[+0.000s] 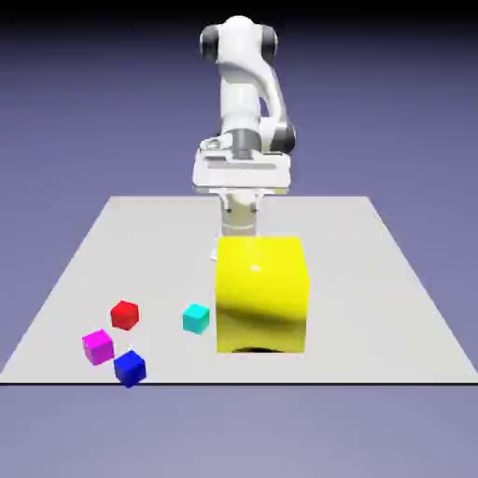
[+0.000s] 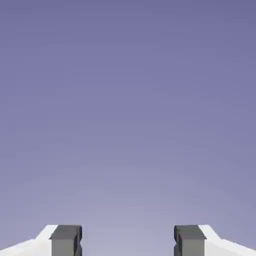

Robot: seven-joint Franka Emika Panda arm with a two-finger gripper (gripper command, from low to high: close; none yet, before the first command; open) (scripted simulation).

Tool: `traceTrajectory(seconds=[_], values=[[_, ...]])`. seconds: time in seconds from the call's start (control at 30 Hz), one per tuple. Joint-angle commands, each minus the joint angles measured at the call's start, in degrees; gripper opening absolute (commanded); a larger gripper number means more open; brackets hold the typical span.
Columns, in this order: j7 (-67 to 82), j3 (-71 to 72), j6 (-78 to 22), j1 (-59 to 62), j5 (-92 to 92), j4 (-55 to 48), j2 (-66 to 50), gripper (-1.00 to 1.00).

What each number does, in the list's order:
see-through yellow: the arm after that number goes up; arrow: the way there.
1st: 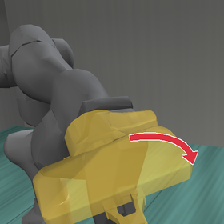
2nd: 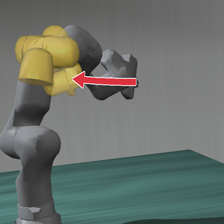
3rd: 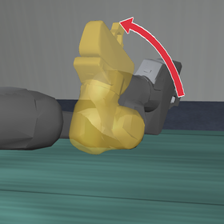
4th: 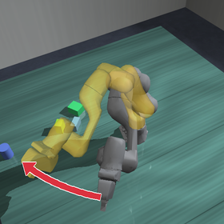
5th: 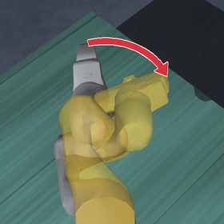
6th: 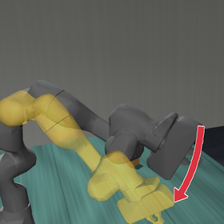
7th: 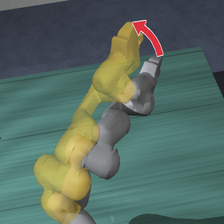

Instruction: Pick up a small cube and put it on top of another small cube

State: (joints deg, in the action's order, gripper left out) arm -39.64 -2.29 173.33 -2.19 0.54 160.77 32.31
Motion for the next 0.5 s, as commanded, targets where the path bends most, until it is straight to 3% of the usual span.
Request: traceTrajectory(seconds=[0.0, 0.47], values=[[2.5, -1.7, -0.9, -1.0, 0.7, -0.4, -0.4, 0.0], [37.4, -30.3, -9.0, -19.9, 7.3, -3.0, -4.7, 0.0]])
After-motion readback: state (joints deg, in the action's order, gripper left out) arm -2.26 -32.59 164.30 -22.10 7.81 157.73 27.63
